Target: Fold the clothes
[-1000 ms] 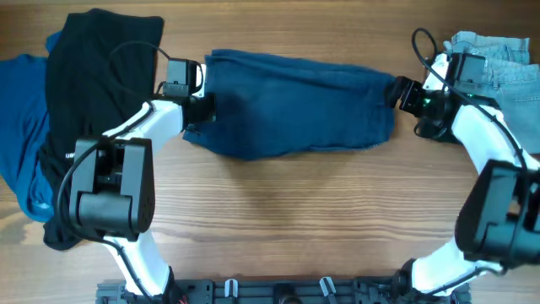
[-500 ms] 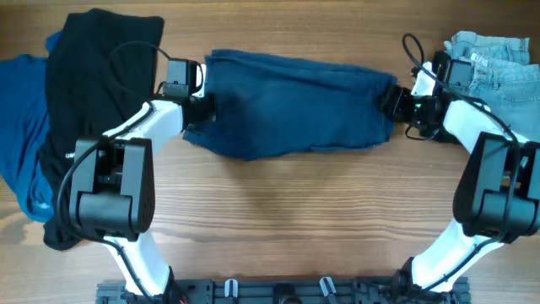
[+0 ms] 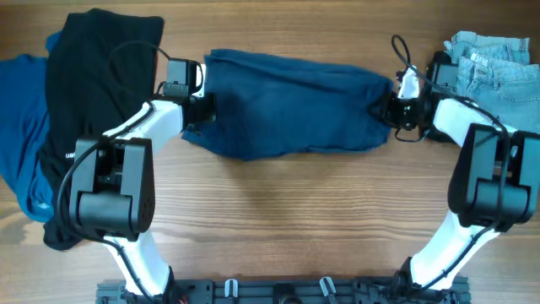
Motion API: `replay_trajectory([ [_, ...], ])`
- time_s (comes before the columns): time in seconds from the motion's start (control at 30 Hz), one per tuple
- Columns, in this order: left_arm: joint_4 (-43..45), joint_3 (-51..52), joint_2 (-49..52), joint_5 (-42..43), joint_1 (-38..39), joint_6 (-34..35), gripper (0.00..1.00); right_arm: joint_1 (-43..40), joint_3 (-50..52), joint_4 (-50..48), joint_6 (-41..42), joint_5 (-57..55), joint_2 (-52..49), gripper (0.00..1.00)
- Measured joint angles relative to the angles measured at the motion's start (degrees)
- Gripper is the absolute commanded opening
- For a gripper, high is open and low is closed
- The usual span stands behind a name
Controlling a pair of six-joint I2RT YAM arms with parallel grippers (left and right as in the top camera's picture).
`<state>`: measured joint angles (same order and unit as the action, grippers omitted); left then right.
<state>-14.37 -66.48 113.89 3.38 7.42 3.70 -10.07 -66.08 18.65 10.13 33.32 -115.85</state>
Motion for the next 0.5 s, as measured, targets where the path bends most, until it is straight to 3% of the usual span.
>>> replay_trajectory([
  [0.23, -0.2, 0.0, 0.0, 0.2, 0.0, 0.3, 0.04, -1.5, 0.0, 0.6, 0.0, 2.3, -0.4, 0.04],
  [0.5, 0.0, 0.0, 0.0, 2.0, 0.5, 0.7, 0.04, -3.5, -3.6, 8.7, -2.5, 3.4, -0.3, 0.04],
])
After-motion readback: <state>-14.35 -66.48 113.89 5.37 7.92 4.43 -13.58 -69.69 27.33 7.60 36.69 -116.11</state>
